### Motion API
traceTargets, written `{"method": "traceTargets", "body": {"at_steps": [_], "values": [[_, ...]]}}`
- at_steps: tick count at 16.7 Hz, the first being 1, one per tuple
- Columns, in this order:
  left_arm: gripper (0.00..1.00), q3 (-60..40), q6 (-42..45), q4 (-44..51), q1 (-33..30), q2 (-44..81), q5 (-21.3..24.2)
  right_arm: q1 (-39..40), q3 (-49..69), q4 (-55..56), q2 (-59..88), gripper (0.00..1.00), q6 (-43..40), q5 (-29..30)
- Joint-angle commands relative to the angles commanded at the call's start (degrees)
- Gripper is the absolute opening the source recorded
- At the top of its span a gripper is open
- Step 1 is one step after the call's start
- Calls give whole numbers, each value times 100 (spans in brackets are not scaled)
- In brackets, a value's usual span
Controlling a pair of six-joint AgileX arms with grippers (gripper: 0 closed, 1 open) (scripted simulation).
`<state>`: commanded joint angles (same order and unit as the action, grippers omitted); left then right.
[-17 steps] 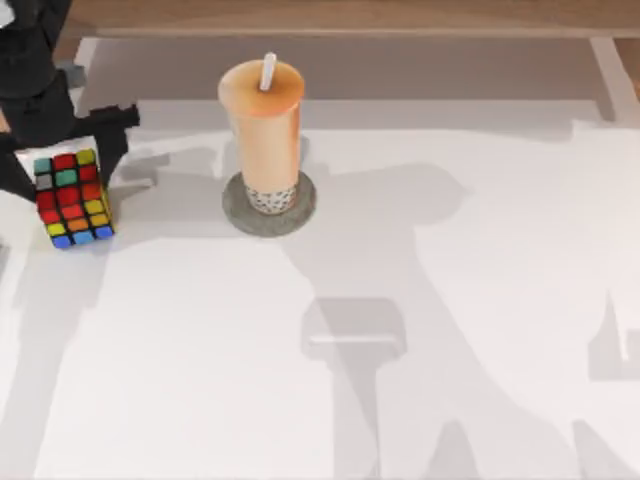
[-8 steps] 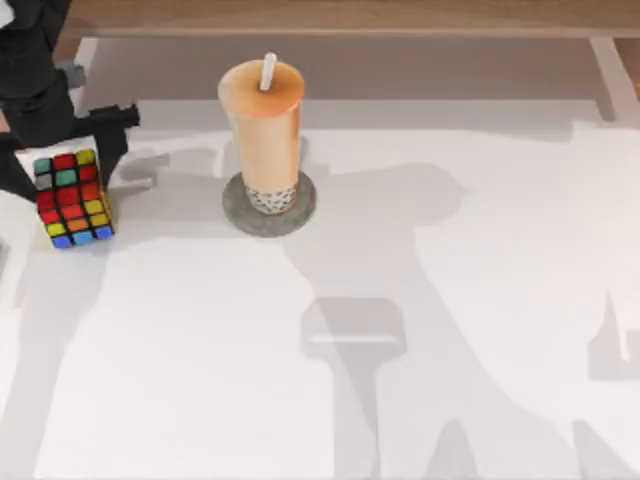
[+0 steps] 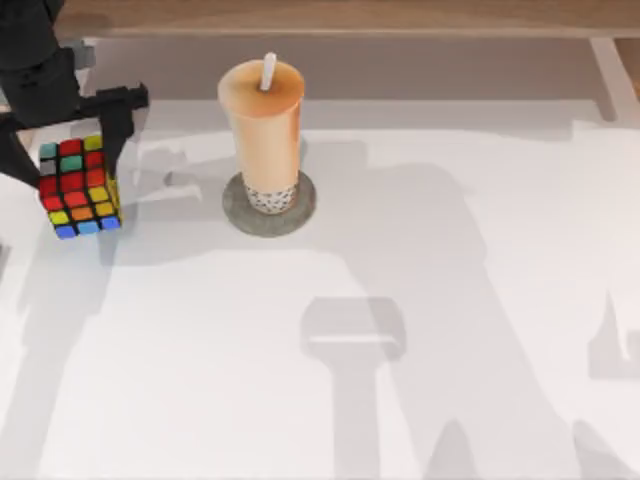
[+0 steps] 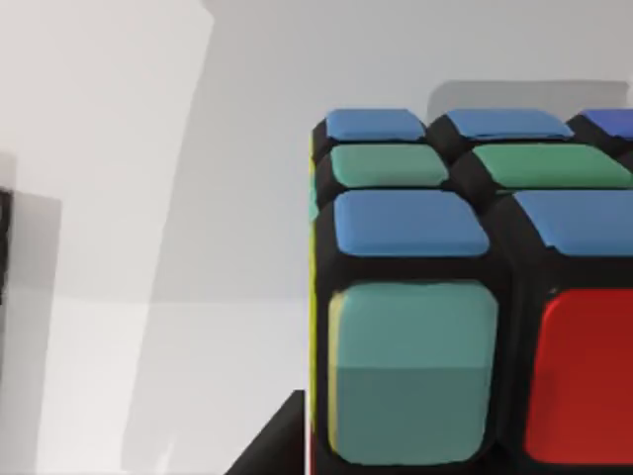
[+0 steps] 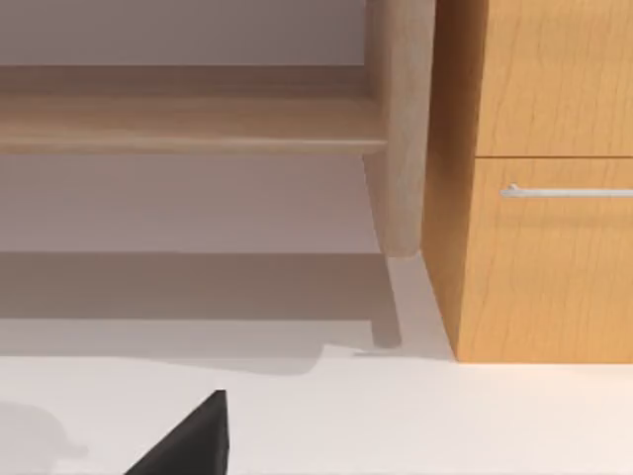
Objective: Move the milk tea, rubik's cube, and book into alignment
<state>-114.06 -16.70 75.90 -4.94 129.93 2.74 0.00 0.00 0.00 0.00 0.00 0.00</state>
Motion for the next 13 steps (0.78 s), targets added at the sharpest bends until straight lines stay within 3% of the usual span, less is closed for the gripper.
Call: {"method": "traceTargets", "body": {"at_steps": [13], "values": [[0,-138,-116,-252,184,219,-241,0,0,0,0,100,0,0]]}}
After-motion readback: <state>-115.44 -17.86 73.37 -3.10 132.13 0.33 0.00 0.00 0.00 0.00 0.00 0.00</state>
